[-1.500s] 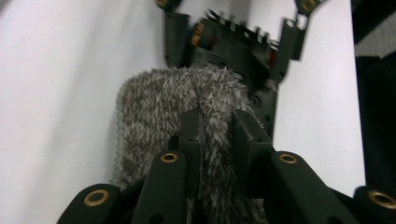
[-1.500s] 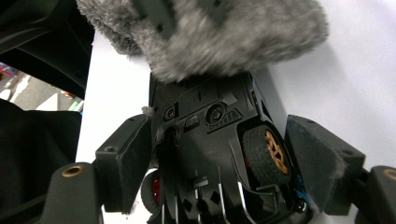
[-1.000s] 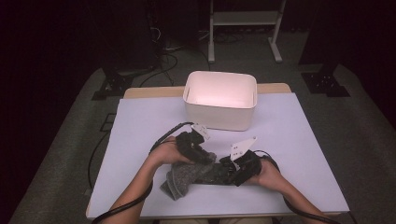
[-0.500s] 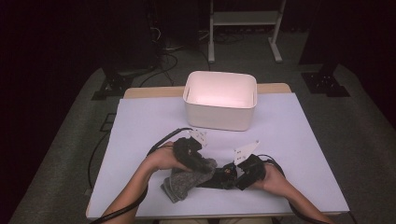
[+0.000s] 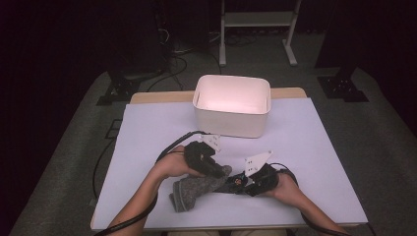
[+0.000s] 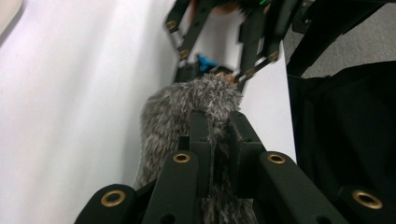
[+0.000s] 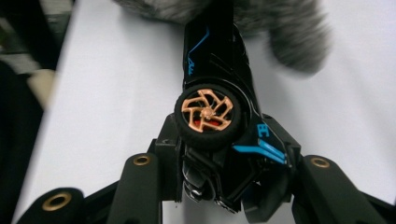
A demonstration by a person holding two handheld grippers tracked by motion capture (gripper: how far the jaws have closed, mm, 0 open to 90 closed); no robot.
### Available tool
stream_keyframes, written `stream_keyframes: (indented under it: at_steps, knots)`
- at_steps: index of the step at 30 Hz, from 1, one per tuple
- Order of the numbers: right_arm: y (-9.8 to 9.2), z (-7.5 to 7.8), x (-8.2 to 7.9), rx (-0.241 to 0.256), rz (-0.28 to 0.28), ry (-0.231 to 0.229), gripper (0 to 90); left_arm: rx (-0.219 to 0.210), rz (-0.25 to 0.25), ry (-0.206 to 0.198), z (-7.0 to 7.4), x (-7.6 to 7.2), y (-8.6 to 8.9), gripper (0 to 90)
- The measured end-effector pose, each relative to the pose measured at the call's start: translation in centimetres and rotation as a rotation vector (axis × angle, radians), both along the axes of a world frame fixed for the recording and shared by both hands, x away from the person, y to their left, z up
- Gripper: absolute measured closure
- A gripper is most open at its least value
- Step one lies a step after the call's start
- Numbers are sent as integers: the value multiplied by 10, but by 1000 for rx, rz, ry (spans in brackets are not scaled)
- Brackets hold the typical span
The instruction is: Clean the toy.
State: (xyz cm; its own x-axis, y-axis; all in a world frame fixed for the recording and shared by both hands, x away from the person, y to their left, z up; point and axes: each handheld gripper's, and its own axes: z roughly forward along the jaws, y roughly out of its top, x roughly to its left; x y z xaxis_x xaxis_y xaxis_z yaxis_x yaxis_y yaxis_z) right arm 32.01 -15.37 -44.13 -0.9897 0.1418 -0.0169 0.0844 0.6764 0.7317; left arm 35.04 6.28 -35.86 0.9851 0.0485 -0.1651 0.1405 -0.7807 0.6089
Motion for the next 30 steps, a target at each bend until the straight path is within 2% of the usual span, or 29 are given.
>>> stream_keyframes:
  at_steps: [2,3,4,6,8,12,13,17,20,21,24,27,30]
  knots:
    - [-1,-1,2,10,-12,12,569,2,-8,2,-1,0,-3,823]
    - [-3,-4,5,41,-20,41,568,22,-12,-8,-5,-1,-7,822]
    - [-3,-4,5,41,-20,41,568,22,-12,-8,-5,-1,-7,821]
    - [-5,-4,3,48,-21,46,553,55,-21,-3,-14,-2,-10,812]
    - [-7,-4,2,56,-15,58,540,40,-17,-1,-16,-4,-8,806]
    - [-12,-2,2,55,-27,58,560,36,-9,-15,-16,-6,-7,813]
    - [-12,-2,1,52,-28,52,562,45,-31,-17,-15,-7,-8,833]
    - [-11,-2,-1,44,-27,20,568,55,-32,-26,-14,-7,-14,839]
    - [-11,-3,-1,54,-28,19,569,59,-53,-33,-13,-8,-25,838]
    - [-11,-4,-2,57,-32,21,569,65,-81,-35,-12,-8,-36,837]
    - [-9,-4,-2,64,-37,20,569,66,-104,-42,-14,-8,-52,832]
    - [-9,-4,-2,63,-35,19,569,64,-112,-33,-15,-8,-57,832]
    - [-9,-5,-2,67,-35,20,570,70,-97,-29,-13,-5,-47,829]
